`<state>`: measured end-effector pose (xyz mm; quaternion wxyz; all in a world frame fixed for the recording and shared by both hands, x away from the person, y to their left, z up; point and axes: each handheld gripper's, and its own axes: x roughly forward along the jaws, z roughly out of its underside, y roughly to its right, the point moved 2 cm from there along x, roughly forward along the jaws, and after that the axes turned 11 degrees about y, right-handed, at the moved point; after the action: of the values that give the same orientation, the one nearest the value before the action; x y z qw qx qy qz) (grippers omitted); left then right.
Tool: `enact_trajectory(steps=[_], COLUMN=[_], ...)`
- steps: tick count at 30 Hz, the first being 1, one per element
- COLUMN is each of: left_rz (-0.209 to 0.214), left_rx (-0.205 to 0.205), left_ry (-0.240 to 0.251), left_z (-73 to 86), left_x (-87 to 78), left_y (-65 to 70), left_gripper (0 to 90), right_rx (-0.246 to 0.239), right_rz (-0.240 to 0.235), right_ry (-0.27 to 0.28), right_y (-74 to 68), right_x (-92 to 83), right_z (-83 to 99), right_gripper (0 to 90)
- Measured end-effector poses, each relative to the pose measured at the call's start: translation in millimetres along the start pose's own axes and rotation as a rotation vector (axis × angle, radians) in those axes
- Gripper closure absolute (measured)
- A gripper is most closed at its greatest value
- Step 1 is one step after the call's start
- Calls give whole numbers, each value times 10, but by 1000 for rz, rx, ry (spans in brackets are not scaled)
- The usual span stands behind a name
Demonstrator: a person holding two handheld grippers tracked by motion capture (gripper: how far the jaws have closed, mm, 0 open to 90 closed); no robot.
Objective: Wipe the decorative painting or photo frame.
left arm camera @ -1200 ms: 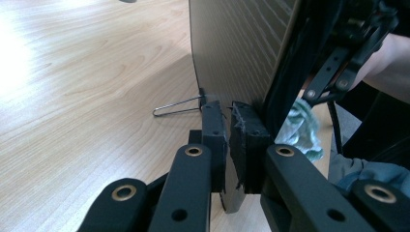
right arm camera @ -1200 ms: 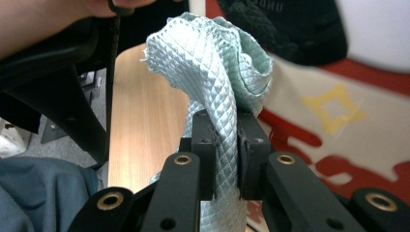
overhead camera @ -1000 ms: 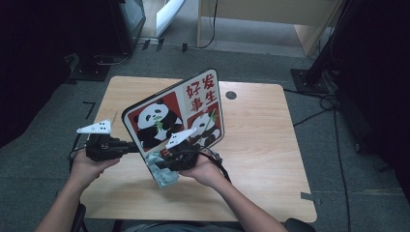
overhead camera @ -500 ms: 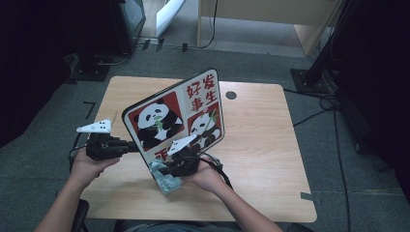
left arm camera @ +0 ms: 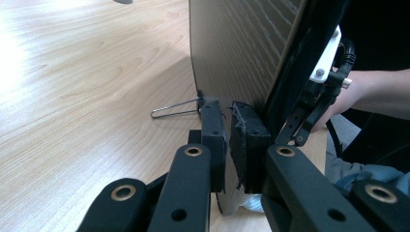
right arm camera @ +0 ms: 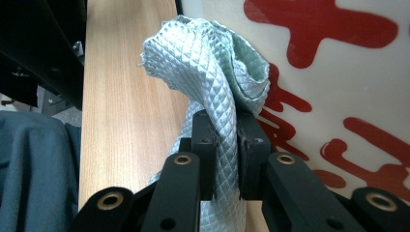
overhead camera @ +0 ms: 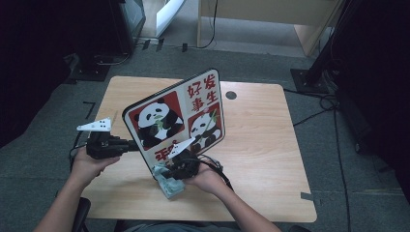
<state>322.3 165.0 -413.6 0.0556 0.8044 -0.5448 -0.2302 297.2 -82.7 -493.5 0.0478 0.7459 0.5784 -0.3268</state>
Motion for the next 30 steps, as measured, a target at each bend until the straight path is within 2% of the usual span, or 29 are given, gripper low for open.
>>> enact_trajectory(steps=[7, 13, 18, 19, 23, 30], left_rz=[-9, -12, -22, -25, -33, -54], left_rx=[-2, -4, -6, -5, -6, -17], left_ry=[-1, 0, 5, 5, 9, 19], left_z=[-2, -1, -2, -2, 4, 27], left_x=[-1, -1, -8, -10, -25, -72], left_y=[-3, -7, -7, -6, -5, -13], left_gripper=[825, 809, 794, 793, 787, 776], right_rx=[7, -32, -61, -53, -65, -53], right_rz=[-7, -42, -72, -75, -96, -84], right_ry=[-13, 20, 24, 23, 16, 1], right_y=[-40, -205, -326, -346, -387, -363], right_x=[-10, -25, 14, 28, 103, 184], right_z=[-53, -184, -260, -274, -291, -288], right_gripper=[812, 811, 811, 811, 811, 810])
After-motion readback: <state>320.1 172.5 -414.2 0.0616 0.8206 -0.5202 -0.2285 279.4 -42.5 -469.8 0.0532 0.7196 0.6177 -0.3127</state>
